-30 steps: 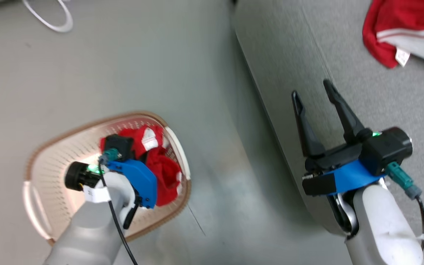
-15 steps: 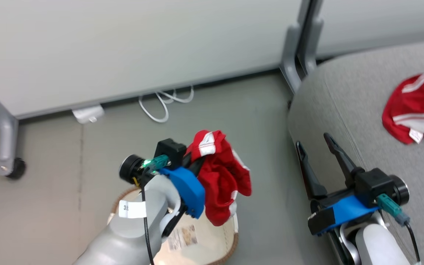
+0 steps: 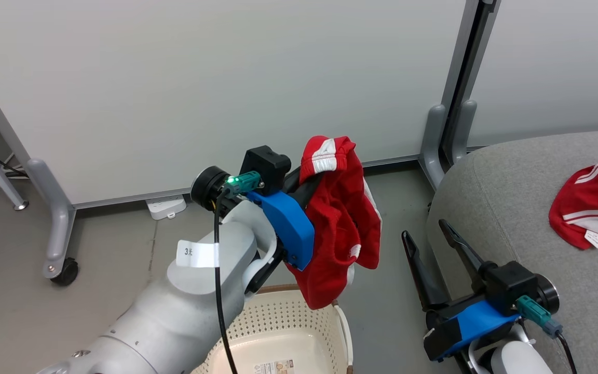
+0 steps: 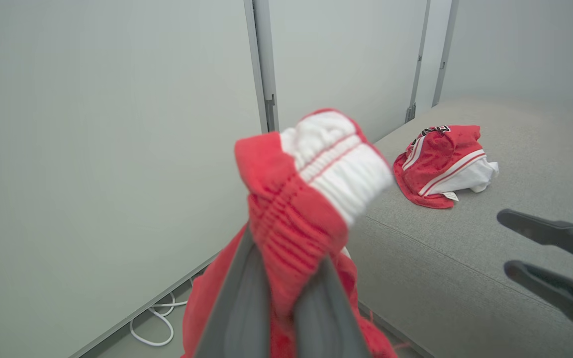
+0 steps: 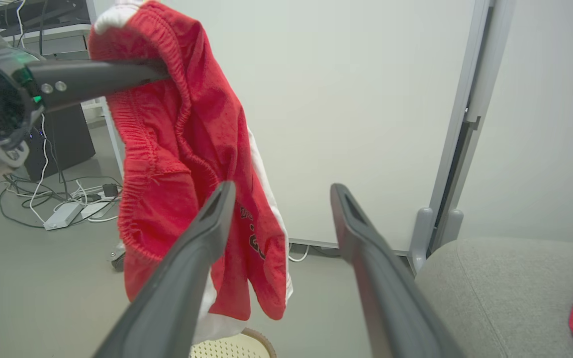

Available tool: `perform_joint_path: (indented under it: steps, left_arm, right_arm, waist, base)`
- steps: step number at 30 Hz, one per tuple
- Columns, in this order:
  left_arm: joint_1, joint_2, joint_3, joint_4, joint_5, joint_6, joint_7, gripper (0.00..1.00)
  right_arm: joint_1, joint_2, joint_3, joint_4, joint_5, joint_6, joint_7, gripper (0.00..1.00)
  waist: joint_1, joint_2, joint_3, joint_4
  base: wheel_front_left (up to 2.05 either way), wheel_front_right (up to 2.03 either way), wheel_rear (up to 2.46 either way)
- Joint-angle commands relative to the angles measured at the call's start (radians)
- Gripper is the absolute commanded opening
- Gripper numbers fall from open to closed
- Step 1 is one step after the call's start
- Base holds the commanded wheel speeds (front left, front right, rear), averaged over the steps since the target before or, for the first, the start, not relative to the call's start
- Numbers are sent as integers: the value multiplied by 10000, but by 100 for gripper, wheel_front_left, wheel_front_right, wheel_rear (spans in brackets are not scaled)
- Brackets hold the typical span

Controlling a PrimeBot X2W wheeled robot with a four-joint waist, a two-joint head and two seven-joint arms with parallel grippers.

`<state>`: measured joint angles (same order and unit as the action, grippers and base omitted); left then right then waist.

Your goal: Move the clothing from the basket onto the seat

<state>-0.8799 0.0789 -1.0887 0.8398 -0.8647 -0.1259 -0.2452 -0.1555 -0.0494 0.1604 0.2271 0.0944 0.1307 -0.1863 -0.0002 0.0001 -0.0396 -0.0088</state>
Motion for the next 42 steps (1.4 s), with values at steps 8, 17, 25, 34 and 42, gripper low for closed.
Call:
perform_joint_path:
  steps: [8, 17, 25, 34, 42]
  left_arm:
    - [-67, 5, -393, 226, -420, -67, -134, 0]
    - [-354, -117, -706, 237, -673, -68, -199, 0]
    - [-509, -208, -941, 99, -762, -68, -208, 0]
    - [-472, -256, -1003, -85, -797, -68, -212, 0]
    - [-356, -255, -872, 42, -793, -69, -213, 0]
  right_arm:
    - [-131, -10, 1106, 131, 208, 1, 279, 100]
    - [-2116, -22, 2974, 1924, 1586, 1, 1019, 100]
    - [-4118, -18, 4099, 4706, 2690, 1, 819, 100]
    - [-5146, -20, 5114, 6276, 3843, 1, 103, 0]
    - [-5498, -20, 5700, 6850, 4354, 1, -286, 0]
  waist:
    - [2, -1, 34, -250]
    - [2, -1, 218, -163]
    - [2, -1, 352, 62]
    - [2, -1, 334, 218]
    - [2, -1, 270, 108]
  base:
    - [0, 0, 0]
    - [0, 0, 0]
    - [0, 0, 0]
    - [0, 0, 0]
    - [0, 0, 0]
